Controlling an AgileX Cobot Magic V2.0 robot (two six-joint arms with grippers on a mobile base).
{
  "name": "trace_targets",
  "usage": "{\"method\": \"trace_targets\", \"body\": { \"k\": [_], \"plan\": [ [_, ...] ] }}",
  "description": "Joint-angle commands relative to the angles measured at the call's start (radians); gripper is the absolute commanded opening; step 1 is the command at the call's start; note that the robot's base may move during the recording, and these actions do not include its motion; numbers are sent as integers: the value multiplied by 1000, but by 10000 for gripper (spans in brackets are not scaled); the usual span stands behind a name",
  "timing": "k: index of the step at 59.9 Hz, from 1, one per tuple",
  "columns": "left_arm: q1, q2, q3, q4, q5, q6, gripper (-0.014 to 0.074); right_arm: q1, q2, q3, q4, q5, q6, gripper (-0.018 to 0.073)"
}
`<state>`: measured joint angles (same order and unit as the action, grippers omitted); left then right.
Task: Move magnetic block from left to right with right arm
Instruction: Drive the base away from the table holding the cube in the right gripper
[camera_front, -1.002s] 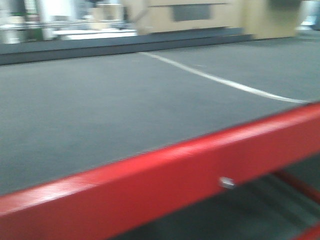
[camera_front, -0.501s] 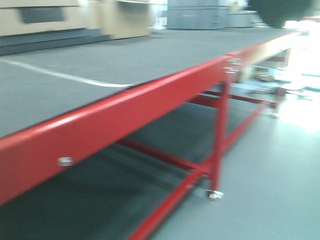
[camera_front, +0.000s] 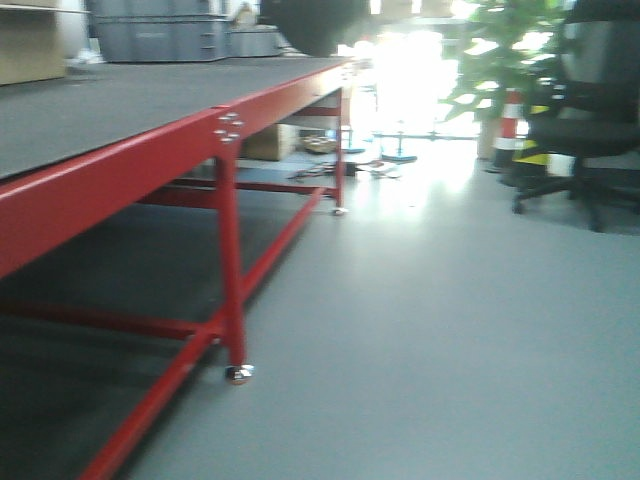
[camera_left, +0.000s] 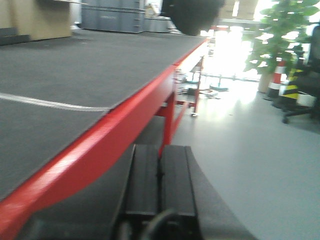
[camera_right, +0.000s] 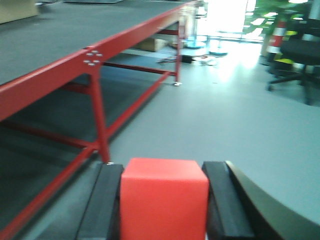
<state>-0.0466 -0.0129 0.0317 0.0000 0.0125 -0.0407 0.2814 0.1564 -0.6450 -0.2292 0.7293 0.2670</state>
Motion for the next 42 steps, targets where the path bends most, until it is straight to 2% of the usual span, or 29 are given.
{"method": "trace_targets", "body": {
  "k": [1, 42],
  "plan": [
    [-3, -14, 10, 0, -92, -7, -116, -5, 14, -26, -17, -91, -9, 193],
    [-3, -14, 10, 0, -92, -7, -116, -5, 14, -26, -17, -92, -9, 193]
  ]
}}
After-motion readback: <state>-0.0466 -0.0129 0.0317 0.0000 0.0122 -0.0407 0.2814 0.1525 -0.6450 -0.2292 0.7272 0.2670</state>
